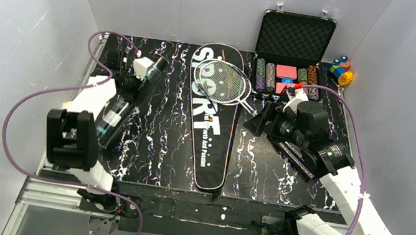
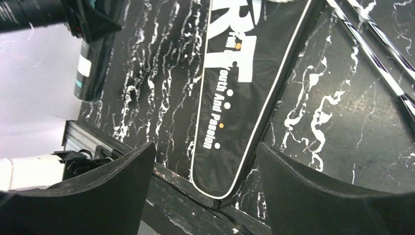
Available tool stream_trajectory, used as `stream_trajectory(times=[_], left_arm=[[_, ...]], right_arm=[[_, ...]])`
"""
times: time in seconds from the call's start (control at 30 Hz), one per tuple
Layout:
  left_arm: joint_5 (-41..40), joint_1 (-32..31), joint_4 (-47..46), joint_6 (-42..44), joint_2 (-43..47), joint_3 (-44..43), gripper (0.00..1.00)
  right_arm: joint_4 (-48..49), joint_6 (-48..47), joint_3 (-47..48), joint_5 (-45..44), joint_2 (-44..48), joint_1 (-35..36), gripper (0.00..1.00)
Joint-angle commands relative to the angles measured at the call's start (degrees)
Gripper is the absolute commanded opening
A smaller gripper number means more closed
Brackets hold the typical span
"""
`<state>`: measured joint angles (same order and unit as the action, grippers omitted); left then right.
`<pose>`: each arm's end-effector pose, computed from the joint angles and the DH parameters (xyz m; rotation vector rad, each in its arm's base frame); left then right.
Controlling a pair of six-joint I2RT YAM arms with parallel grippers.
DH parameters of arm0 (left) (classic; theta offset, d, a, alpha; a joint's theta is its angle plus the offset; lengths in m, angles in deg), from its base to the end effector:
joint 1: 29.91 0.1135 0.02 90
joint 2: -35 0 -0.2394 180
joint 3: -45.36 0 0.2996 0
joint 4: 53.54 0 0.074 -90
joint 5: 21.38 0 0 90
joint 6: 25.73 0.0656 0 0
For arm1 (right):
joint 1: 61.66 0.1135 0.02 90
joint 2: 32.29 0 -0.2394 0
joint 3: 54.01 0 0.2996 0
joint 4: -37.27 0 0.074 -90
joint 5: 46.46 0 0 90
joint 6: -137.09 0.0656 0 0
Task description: Pack up the badminton gear
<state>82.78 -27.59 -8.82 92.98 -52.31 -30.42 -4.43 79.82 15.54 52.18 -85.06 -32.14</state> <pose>0.3791 -0.0007 0.1783 0.6649 2.4216 -0.0967 0.2457 0.1504 0.3321 -0.0424 2.1029 0.8288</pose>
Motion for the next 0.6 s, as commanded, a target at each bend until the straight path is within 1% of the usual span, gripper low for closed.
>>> stream_trajectory(times=[0.0, 0.13, 0.3, 0.37, 0.43, 0.47, 0.53, 0.57], left_arm=[[-4.17, 2.24, -0.18, -3.75, -8.18, -8.16, 0.05], [-6.52, 3.49, -0.55, -4.06, -15.15, -12.49, 0.09], [-7.60, 3.74, -3.10, -4.29, -19.51, -13.34, 0.16], [-7.86, 3.74, -3.84, -4.67, -20.76, -13.41, 0.21], [-7.84, 3.74, -3.98, -5.28, -21.65, -13.33, 0.28], [-7.80, 3.68, -4.17, -5.59, -21.83, -13.13, 0.35], [-7.46, 3.73, -4.76, -5.77, -21.41, -12.18, 0.53], [-7.16, 3.69, -5.04, -5.70, -20.84, -11.55, 0.57]], right_arm=[[-2.09, -1.17, -0.83, -3.30, -1.47, -0.57, 0.84], [-2.94, -1.56, -1.34, -3.94, -2.70, -0.78, 0.85], [-2.98, -1.70, -1.66, -4.12, -4.40, -1.04, 0.85], [-2.71, -1.50, -1.94, -4.08, -5.78, -1.13, 0.85], [-2.08, -1.28, -2.22, -3.85, -7.56, -1.13, 0.86], [-1.91, -1.25, -2.14, -3.86, -8.67, -1.13, 0.86], [-1.82, -1.65, -1.21, -4.60, -10.93, -1.09, 0.87], [-1.96, -2.02, -0.36, -5.27, -11.99, -1.08, 0.87]])
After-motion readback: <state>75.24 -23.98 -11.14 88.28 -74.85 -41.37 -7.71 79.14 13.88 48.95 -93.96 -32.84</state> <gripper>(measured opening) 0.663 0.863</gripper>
